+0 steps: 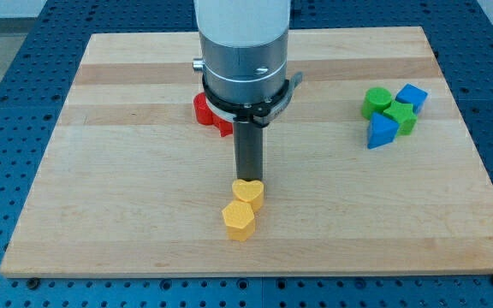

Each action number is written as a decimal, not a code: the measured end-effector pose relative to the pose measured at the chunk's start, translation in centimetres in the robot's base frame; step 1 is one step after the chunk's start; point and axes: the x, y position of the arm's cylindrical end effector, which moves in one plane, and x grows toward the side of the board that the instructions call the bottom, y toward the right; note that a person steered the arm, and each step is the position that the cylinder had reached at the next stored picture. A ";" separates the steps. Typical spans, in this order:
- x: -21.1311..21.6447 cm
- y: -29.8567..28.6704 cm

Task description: Place your arm to the left of the triangle

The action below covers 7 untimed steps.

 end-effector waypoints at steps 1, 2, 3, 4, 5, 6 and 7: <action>-0.4 0.2; -1.3 2.6; -1.3 5.8; -1.3 7.9; -1.3 9.2; -1.3 11.0; -1.3 11.9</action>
